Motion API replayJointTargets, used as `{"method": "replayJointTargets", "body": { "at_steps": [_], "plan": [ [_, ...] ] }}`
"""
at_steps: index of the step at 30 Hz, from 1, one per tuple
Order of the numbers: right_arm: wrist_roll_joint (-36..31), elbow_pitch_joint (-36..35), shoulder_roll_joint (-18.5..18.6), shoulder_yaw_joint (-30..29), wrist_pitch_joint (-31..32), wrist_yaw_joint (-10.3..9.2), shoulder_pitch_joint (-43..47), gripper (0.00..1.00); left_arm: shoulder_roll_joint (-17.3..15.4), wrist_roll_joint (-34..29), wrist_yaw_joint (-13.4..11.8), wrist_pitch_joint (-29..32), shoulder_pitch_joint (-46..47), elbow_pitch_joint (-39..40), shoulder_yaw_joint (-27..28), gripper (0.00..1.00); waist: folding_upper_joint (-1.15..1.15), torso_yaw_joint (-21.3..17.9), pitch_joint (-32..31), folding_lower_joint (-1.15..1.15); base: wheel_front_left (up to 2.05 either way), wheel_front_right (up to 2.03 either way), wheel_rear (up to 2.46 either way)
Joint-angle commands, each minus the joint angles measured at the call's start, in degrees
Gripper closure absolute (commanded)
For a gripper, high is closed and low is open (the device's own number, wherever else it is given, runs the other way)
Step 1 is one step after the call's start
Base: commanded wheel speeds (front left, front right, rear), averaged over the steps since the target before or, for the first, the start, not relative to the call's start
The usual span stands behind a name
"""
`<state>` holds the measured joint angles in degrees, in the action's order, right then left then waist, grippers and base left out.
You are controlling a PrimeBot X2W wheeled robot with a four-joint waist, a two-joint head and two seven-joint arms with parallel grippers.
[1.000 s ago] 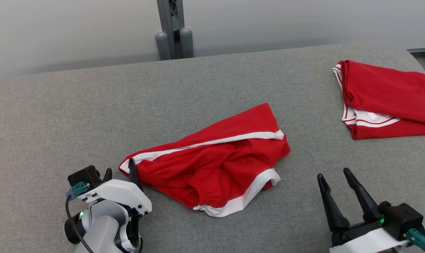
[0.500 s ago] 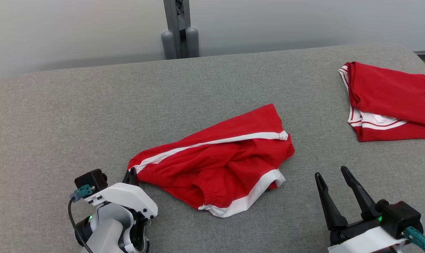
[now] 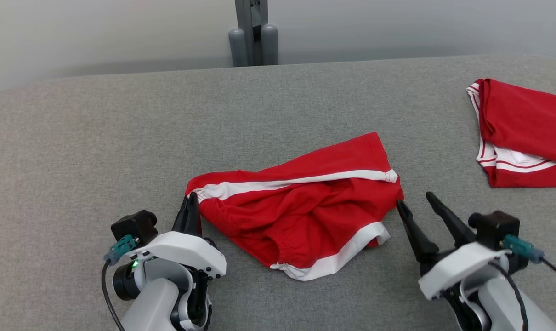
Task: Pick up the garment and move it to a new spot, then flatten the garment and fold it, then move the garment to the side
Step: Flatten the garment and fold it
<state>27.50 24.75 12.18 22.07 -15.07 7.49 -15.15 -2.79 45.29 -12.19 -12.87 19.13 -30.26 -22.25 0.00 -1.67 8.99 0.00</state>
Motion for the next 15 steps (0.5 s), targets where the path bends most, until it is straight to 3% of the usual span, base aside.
{"method": "replayJointTargets", "body": {
  "at_steps": [1,7,12,13,14,15],
  "plan": [
    [1.9,2.6,0.6,0.9,0.2,0.00,-3.1,0.00,-0.3,-0.6,-0.5,0.0,-0.1,0.8,-0.2,1.00,0.00,0.5,0.5,0.00,0.00,0.00,0.00],
    [11.4,13.8,1.5,7.9,2.6,0.00,-14.0,0.00,-0.3,-1.6,-1.7,0.9,-0.9,3.8,-2.1,1.00,0.00,1.9,1.5,0.00,0.00,0.00,0.00],
    [15.8,16.6,2.7,12.4,4.0,0.00,-17.2,0.01,-0.3,-2.1,-2.3,1.2,-0.6,4.7,-2.9,1.00,0.00,2.6,2.0,0.00,0.00,0.00,0.00],
    [18.0,17.5,3.1,14.5,4.1,0.00,-18.2,0.05,-0.3,-2.3,-2.5,1.3,-0.6,5.0,-3.1,1.00,0.00,2.7,2.2,0.00,0.00,0.00,0.00],
    [18.7,17.9,3.5,15.4,3.8,0.00,-18.6,0.21,-0.3,-2.3,-2.5,1.3,-0.6,5.2,-3.1,1.00,0.00,2.8,2.3,0.00,0.00,0.00,0.00],
    [19.3,18.3,3.9,16.4,3.6,0.00,-19.1,0.53,-0.3,-2.3,-2.6,1.3,-0.6,5.3,-3.2,1.00,0.00,2.9,2.3,0.00,0.00,0.00,0.00]
  ]
}}
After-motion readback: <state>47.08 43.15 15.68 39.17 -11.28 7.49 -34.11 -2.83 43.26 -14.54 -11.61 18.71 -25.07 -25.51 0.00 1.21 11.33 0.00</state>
